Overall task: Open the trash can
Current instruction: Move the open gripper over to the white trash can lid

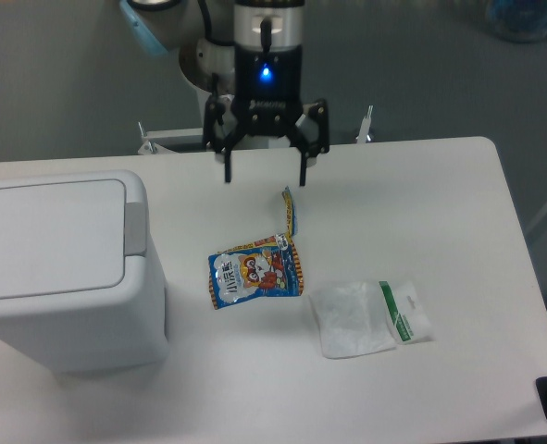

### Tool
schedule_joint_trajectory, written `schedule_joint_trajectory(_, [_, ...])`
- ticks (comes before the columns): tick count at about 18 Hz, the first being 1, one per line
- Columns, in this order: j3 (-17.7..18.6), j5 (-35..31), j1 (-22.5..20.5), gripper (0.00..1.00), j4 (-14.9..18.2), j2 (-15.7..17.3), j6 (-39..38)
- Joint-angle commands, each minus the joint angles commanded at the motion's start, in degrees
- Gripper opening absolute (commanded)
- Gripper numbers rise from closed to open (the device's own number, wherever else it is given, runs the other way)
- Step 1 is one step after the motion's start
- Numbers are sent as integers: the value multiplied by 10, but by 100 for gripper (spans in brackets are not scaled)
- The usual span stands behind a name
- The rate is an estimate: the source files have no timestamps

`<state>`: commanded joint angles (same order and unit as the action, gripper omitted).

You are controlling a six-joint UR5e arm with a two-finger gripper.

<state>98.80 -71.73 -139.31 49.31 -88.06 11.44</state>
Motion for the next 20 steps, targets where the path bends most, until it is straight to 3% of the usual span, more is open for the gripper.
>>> schedule_joint_trajectory(4, [0, 39, 12, 100, 0, -11, -41])
schedule_joint_trajectory(20, [9, 38, 53, 100, -2, -31, -41])
